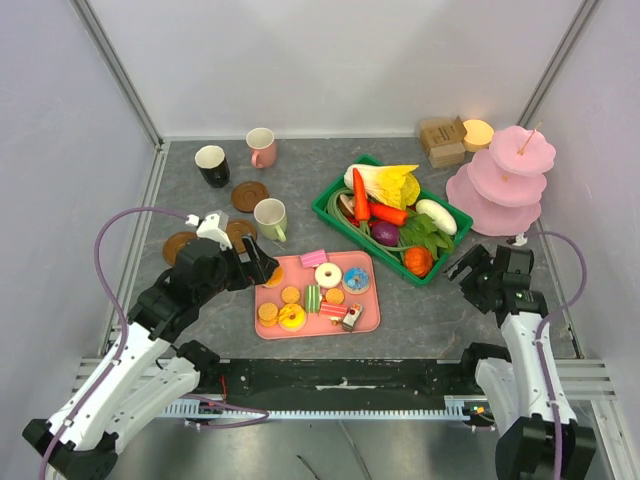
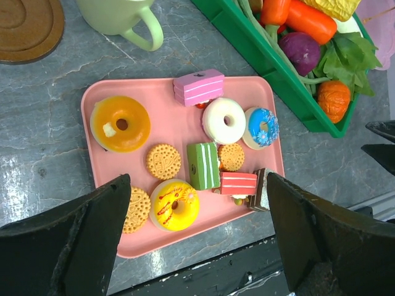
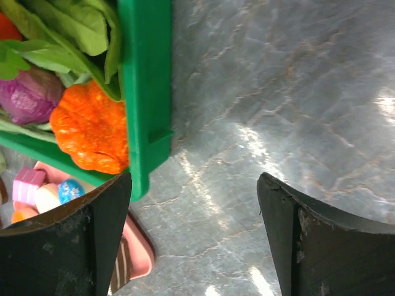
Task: Serve the afternoon tea
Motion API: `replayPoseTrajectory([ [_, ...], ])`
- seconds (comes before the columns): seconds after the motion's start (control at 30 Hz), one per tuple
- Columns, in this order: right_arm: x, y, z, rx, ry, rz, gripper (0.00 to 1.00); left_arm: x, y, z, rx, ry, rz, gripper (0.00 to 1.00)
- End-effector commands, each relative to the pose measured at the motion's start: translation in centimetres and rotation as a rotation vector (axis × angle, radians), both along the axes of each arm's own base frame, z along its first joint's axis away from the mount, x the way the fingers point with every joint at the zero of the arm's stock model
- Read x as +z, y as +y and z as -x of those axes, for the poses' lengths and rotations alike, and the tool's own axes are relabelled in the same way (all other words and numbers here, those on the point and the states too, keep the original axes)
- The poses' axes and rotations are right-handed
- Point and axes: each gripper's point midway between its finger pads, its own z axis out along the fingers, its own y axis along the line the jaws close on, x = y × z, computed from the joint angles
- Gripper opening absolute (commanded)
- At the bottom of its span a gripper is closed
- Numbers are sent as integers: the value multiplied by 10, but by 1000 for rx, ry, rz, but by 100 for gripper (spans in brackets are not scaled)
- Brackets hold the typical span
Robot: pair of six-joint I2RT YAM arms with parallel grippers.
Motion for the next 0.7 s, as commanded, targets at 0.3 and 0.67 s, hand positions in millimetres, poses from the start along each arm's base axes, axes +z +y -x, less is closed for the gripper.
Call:
replayPoseTrajectory([
  [0.3, -4, 50, -61, 40, -107, -29, 60, 1, -11, -5, -14, -7, 53, 96],
  [0.67, -10, 61, -109, 41, -81, 73, 34, 0, -10, -9, -5, -13, 34, 96],
])
